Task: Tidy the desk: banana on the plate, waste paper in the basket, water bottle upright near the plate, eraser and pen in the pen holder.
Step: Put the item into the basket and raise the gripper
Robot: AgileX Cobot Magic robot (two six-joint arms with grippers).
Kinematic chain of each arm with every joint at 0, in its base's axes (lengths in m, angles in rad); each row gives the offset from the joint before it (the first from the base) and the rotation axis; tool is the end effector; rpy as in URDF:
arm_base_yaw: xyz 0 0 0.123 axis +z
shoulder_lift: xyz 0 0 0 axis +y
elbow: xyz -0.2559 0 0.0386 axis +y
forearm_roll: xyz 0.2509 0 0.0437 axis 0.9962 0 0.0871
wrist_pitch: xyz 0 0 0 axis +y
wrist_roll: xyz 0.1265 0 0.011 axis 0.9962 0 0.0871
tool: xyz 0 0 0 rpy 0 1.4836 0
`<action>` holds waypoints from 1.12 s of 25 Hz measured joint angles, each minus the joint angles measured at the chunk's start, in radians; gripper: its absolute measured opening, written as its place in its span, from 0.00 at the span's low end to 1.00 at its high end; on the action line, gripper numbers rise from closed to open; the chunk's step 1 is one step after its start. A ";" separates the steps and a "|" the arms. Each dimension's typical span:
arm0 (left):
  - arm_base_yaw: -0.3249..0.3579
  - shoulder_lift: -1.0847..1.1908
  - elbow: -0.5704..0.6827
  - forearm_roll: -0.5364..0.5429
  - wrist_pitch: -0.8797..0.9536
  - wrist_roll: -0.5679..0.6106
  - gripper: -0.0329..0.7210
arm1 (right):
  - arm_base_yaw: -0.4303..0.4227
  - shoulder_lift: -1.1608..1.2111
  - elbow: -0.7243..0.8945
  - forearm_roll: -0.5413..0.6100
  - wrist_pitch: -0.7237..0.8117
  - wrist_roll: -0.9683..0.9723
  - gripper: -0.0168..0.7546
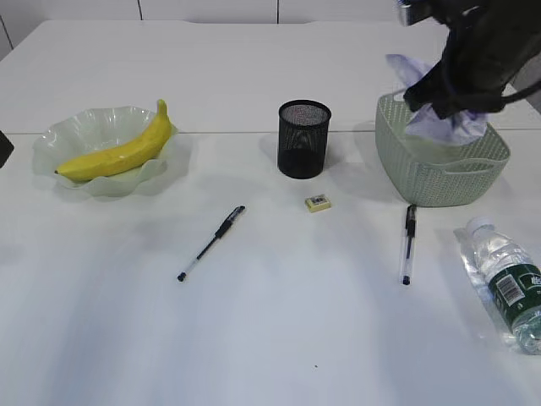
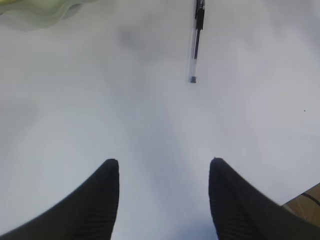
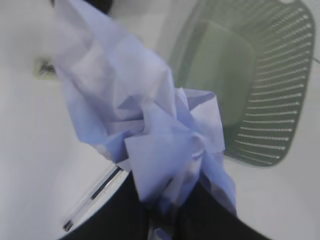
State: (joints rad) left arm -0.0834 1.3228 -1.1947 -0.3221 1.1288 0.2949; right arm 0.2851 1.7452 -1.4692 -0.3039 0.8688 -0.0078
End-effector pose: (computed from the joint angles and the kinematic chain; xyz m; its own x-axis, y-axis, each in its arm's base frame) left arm 0.2748 -0.0594 0.2808 -0.8685 0.2193 -0.4445 0.3329 0.9225 -0.1956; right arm 0.3909 0.0843 0.2357 -0.7738 -0.4359 -0.4596 -0.3283 0.8965 -0.2975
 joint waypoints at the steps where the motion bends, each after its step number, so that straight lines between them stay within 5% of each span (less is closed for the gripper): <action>1: 0.000 0.000 0.000 0.000 0.000 0.000 0.60 | -0.033 0.020 -0.021 0.014 -0.011 0.008 0.09; 8: 0.000 0.000 0.000 -0.002 -0.011 0.000 0.60 | -0.155 0.203 -0.206 0.055 -0.062 0.041 0.09; 18: 0.000 0.000 0.000 -0.015 -0.017 0.000 0.60 | -0.186 0.398 -0.334 0.062 -0.090 0.071 0.10; 20: 0.000 0.000 0.000 -0.015 -0.017 0.000 0.60 | -0.186 0.398 -0.334 0.047 -0.092 0.092 0.16; 25: 0.000 0.000 0.000 -0.016 -0.018 0.000 0.59 | -0.187 0.398 -0.334 0.036 -0.094 0.119 0.48; 28: 0.000 0.000 0.000 -0.016 -0.018 0.000 0.59 | -0.187 0.398 -0.334 0.035 -0.094 0.123 0.54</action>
State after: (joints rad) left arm -0.0834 1.3228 -1.1947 -0.3384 1.1113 0.2949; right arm 0.0976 2.1431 -1.8028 -0.2689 0.7748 0.1151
